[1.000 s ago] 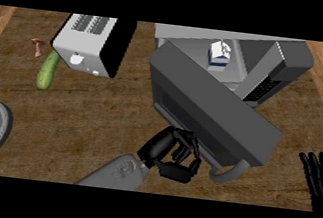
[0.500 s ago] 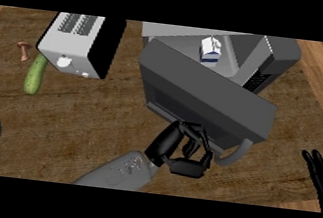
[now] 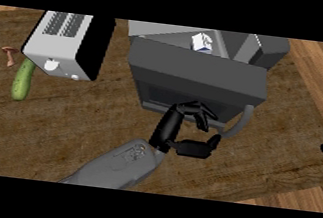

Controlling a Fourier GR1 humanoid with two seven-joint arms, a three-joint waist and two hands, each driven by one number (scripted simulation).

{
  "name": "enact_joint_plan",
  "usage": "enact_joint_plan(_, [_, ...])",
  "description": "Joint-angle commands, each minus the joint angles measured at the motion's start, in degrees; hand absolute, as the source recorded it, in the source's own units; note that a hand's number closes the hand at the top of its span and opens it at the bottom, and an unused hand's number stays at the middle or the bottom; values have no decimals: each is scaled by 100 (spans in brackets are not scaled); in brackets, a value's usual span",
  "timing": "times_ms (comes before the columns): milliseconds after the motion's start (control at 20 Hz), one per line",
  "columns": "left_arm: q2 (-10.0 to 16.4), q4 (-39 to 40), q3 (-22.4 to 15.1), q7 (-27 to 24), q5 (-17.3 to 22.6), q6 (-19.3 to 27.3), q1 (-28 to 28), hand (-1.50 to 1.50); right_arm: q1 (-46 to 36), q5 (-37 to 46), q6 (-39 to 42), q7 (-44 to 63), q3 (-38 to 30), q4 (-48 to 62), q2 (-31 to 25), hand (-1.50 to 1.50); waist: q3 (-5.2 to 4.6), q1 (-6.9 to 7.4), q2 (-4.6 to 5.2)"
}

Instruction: Pick up the milk, place it into the microwave and close the microwave

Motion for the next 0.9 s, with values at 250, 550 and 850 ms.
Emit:
enact_joint_plan(250, [-7, 328, 326, 233, 753, 628, -668, -150, -721, 793, -474, -34, -940, -387, -856, 150, -14, -260, 73])
enact_joint_plan(550, [-7, 412, 581, 18, 1253, 808, -945, -150, -1011, 1023, -593, 40, -1017, -411, -1063, 150, -12, -331, 188])
enact_joint_plan(850, [-7, 540, 541, -133, 1534, 962, -997, -150, -1260, 1103, -691, 94, -1040, -389, -1131, 150, 4, -362, 241])
